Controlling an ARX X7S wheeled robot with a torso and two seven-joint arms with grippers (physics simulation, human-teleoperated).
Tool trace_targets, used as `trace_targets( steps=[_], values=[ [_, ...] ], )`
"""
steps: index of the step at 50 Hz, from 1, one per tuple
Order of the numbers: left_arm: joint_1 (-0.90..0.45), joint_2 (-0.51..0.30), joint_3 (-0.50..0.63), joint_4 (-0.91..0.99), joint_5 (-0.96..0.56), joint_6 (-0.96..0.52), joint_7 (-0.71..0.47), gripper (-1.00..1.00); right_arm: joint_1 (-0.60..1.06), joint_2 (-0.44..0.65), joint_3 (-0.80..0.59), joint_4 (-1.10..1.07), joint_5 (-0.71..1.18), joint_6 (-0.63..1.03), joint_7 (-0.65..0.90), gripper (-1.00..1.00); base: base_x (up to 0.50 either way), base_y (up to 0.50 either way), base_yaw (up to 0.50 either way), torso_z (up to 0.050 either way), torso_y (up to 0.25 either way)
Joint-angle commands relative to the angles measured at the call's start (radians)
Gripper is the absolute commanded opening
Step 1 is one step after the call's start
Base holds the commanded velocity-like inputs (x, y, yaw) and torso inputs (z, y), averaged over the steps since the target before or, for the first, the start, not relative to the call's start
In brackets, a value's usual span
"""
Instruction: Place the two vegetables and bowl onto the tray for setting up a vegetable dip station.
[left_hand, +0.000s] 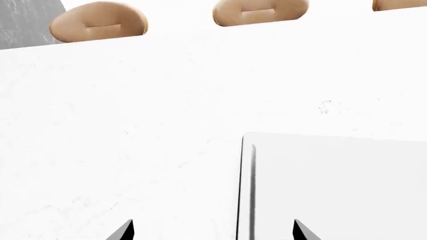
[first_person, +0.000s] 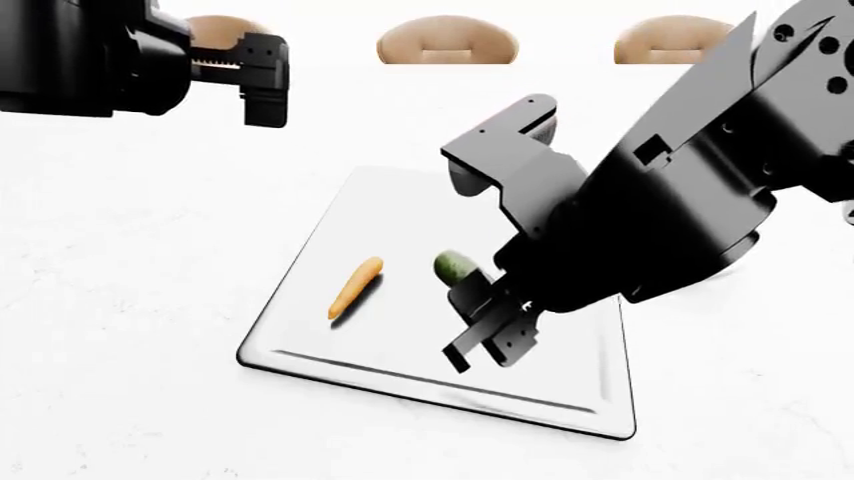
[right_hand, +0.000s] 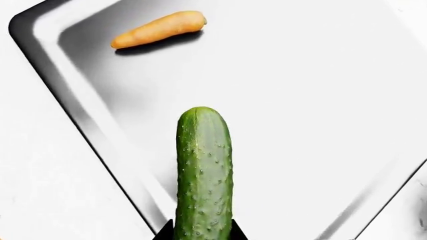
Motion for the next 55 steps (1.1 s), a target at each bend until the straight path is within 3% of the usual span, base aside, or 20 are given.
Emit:
trace_targets(
  steps=[1, 20, 55],
  values=[
    [-0.006, 0.0, 0.002, -0.004, -0.005, -0.004, -0.004, 1.0, -0.026, -0.011, 0.012, 0.012, -0.042, 0.011, -0.031, -1.0, 0.0, 0.0, 0.0, 0.0, 0.0],
    [0.005, -0.003, 0.007, -0.007, 0.006, 0.001, 0.009, 1.0, -0.109, -0.042, 0.066, 0.099, -0.205, 0.035, -0.153, -1.0, 0.0, 0.0, 0.0, 0.0, 0.001],
    [0.016, -0.009, 0.007, 0.0, 0.0, 0.013, 0.008, 1.0, -0.174, -0.046, 0.053, 0.121, -0.268, 0.025, -0.22, -1.0, 0.0, 0.0, 0.0, 0.0, 0.0]
  ],
)
